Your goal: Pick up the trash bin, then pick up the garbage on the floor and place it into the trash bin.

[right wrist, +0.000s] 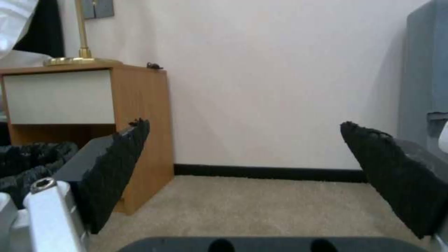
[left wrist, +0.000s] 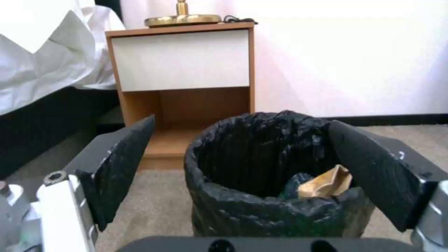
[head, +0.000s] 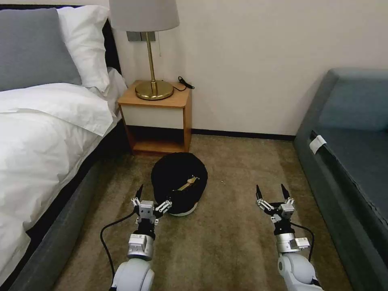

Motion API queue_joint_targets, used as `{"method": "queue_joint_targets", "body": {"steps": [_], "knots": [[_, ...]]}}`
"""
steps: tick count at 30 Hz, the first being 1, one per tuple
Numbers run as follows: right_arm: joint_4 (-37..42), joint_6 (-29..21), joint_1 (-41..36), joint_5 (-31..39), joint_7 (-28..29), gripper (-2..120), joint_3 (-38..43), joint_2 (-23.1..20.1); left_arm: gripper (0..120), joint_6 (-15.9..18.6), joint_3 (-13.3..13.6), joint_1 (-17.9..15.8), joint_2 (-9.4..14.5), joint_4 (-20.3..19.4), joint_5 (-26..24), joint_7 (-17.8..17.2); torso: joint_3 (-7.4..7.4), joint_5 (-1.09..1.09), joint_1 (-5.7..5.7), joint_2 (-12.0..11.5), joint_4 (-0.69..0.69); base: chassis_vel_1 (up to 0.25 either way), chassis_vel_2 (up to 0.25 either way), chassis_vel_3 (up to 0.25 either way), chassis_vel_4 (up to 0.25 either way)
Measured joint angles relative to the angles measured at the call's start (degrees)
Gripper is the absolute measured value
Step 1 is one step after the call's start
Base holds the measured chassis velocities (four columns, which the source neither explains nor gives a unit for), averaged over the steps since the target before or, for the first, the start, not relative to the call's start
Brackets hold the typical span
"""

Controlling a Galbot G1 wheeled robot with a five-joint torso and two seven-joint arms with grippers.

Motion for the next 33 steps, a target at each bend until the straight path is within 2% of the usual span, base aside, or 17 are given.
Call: {"method": "queue_joint_targets", "body": {"steps": [33], "knots": [[0.62, -1.09, -0.62, -0.80, 0.76, 100, 0.19, 0.99, 100, 0.02, -0.05, 0.38, -0.29, -0.42, -0.44, 0.04, 0.00, -0.01, 0.00, 0.00, 0.00, 0.000, 0.000, 0.000, 0.000]]}}
